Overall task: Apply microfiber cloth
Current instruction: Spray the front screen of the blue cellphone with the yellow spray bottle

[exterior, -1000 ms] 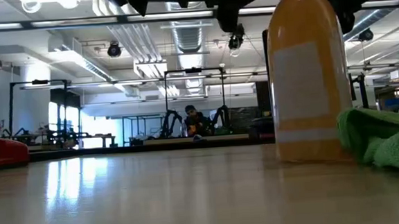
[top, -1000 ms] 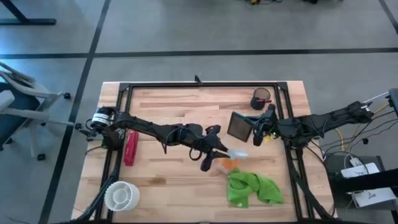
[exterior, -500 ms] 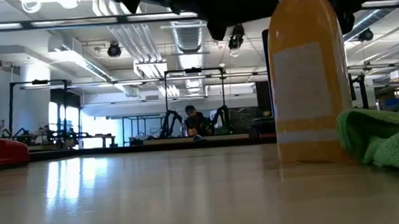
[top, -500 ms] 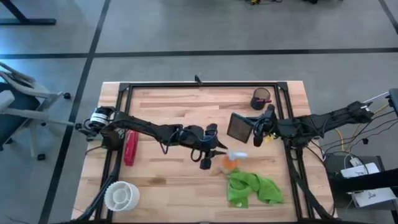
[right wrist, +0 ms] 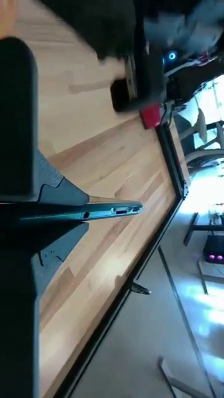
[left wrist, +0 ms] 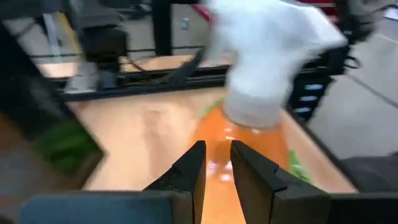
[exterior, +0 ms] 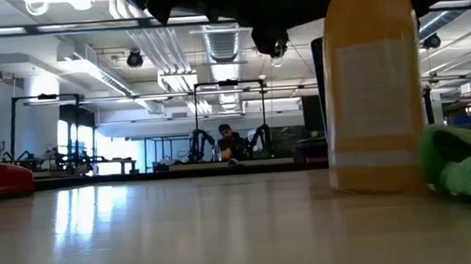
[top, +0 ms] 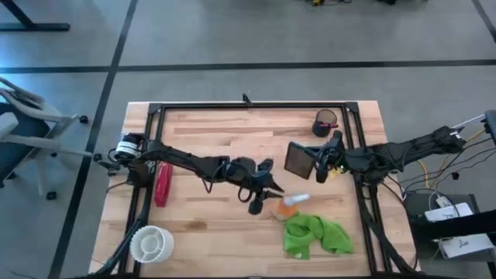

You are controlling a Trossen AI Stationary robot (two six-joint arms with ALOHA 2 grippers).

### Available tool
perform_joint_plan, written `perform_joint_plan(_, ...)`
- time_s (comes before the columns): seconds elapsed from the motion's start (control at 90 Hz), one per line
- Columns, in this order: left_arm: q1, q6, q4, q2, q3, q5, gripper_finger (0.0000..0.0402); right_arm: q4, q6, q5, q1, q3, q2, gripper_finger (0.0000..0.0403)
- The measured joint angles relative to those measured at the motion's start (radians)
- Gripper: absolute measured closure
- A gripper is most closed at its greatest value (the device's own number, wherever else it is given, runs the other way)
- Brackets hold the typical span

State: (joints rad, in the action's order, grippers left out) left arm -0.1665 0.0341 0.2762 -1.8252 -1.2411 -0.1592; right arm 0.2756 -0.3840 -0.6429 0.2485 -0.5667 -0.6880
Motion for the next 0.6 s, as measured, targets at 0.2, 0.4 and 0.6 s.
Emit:
perform_joint_plan(0.2,-0.068,0.035,-0.072,0.000,0.000,0.015,0.0342,0.017,-0.004,0.089,0.003,0.000,0.024,0.0394)
perform_joint_plan(0.4,-0.112,-0.012,-0.071,0.013,0.000,0.072,0.0343,0.143,-0.035,0.095,0.003,-0.035,0.034,0.0394)
perform_joint_plan(0.6,-0.055,-0.120,-0.047,0.045,0.000,-0.001,0.0338,0.221,-0.063,0.095,0.003,-0.078,0.032,0.0394)
